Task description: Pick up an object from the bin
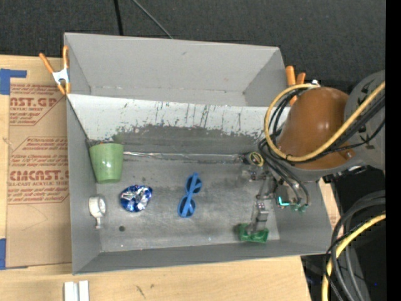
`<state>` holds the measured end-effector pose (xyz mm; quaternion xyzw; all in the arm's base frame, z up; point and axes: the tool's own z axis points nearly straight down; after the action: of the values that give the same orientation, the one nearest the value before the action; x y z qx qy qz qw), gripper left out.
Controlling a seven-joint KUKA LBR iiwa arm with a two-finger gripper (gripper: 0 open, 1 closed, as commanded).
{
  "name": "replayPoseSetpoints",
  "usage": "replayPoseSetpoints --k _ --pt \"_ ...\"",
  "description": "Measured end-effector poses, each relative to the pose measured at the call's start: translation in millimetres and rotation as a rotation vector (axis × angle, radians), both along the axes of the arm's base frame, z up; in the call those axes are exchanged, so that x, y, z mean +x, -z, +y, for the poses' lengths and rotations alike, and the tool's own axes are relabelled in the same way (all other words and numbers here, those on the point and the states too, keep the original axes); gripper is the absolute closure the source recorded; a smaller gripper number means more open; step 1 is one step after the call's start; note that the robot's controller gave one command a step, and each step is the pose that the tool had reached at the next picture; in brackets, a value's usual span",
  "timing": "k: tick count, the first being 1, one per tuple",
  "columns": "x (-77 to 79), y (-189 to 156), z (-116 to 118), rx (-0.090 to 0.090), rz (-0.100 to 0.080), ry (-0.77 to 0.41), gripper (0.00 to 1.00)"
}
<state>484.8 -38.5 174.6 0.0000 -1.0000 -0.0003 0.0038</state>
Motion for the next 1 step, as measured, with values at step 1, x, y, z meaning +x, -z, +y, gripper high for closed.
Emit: replayPoseSetpoints --k 1 --pt "4.9 104.5 -59.4 0.0 -0.015 -0.394 0.0"
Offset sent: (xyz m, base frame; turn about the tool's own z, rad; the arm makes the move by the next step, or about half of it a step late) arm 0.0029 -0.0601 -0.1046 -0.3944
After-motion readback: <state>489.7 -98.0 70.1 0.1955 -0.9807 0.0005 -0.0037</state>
